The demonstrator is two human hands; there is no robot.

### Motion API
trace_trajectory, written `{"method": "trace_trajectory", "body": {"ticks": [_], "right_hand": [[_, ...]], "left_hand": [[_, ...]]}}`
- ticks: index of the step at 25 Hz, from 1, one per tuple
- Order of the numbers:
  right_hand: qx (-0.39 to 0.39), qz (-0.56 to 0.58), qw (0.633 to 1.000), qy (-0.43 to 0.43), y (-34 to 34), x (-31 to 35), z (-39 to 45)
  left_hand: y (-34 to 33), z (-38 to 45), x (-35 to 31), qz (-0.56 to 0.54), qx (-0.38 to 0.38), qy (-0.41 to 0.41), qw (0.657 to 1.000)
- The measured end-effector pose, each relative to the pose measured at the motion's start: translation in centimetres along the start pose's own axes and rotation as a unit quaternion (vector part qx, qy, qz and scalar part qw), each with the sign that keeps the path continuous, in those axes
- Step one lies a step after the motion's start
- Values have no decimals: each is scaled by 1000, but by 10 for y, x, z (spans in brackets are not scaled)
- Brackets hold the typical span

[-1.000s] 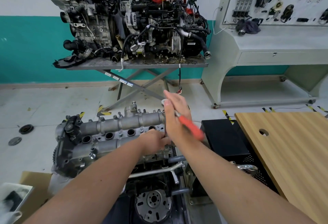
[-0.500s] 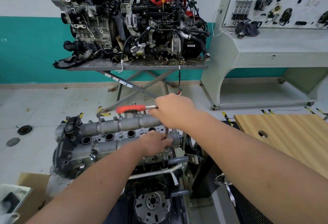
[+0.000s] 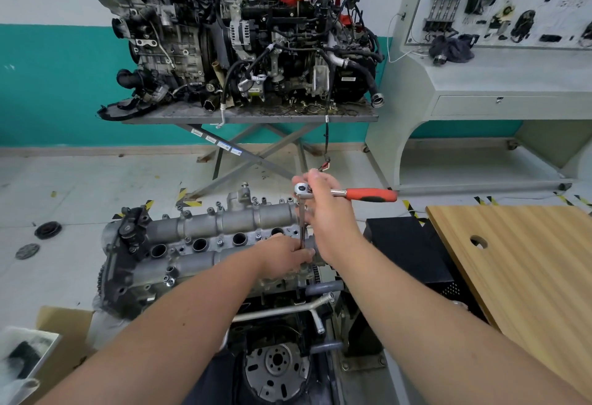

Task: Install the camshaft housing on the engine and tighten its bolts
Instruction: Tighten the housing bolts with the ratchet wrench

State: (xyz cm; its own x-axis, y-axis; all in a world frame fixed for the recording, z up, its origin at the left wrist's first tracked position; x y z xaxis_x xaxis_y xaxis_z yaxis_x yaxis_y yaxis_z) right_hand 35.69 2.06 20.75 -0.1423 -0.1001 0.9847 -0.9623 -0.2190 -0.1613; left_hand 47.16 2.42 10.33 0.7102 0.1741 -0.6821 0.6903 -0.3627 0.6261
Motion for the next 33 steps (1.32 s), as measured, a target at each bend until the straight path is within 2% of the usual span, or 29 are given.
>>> {"method": "trace_trajectory", "body": {"ticks": [2, 4, 5, 7, 9, 11, 12, 13, 15, 16, 19, 20, 33], "right_hand": [[-1, -162, 979, 125, 3, -3, -5], [-34, -268, 923, 273, 6, -3, -8], [-55, -333, 872, 355, 5, -3, -8], [-82, -467, 737, 481, 2, 0, -6], [-56, -589, 636, 495, -5, 9, -4], [-19, -715, 559, 421, -11, 19, -2], [-8, -756, 534, 379, -13, 23, -1], [3, -777, 528, 342, -15, 27, -1], [22, -781, 555, 285, -17, 37, 0], [35, -768, 584, 261, -18, 42, 1], [83, -674, 711, 184, -16, 48, 7], [91, -651, 734, 173, -16, 48, 7], [127, -633, 730, 223, -11, 44, 4]], "left_hand": [[-1, 1, 1, -20, 5, 12, 1000], [0, -1, 1, -20, 6, 7, 1000], [1, -2, 2, -22, 7, 0, 1000], [0, -3, 1, -23, -2, -28, 999], [-2, -5, -2, -42, -15, -52, 998], [-4, -5, -5, -12, -2, -37, 999], [-3, -5, -3, 1, -4, -27, 1000], [-3, -5, -2, -3, -14, -21, 1000], [-1, -6, 0, -37, -32, -15, 999], [0, -8, -1, -45, -34, -9, 998], [1, -9, -8, -21, -13, 8, 1000], [2, -9, -11, -8, -5, 12, 1000], [3, -14, -21, 20, -25, -30, 999]]}}
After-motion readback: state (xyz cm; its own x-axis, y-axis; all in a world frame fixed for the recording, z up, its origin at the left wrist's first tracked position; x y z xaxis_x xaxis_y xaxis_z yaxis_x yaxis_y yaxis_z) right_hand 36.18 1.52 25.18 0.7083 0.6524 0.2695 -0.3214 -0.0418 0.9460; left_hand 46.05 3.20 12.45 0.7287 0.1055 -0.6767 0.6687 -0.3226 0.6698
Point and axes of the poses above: each hand's wrist, its own z-axis towards the middle knuckle, its own y-axis out of the back of the hand, x = y × z, the point moved 2 cm from there along z, towards the middle knuckle, and after that the axes turned 10 degrees about -z, right-handed, at the moved point
